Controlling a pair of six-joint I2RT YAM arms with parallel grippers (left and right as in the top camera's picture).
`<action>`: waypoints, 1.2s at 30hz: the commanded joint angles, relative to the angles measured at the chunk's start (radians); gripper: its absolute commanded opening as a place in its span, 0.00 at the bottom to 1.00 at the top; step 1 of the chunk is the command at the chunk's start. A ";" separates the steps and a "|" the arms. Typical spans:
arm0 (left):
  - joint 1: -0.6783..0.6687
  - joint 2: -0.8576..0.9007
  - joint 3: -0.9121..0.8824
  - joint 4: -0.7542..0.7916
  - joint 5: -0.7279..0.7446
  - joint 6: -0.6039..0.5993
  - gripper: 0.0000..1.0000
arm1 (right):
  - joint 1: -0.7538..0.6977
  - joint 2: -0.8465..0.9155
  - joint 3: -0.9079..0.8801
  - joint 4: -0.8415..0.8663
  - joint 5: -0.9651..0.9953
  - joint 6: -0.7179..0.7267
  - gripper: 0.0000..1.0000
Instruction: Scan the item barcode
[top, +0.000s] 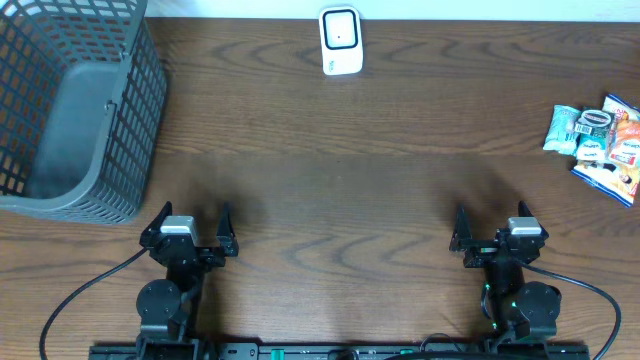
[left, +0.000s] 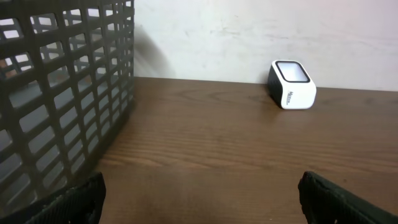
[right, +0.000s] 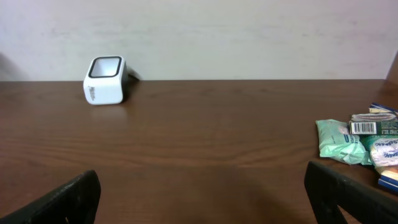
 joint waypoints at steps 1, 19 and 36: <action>0.004 -0.009 -0.010 -0.046 -0.009 0.021 0.98 | 0.001 -0.006 -0.002 -0.004 0.004 0.003 0.99; 0.004 -0.009 -0.010 -0.050 -0.076 -0.058 0.98 | 0.001 -0.006 -0.002 -0.004 0.004 0.003 0.99; 0.004 -0.006 -0.010 -0.050 -0.076 -0.058 0.98 | 0.001 -0.006 -0.002 -0.004 0.004 0.003 0.99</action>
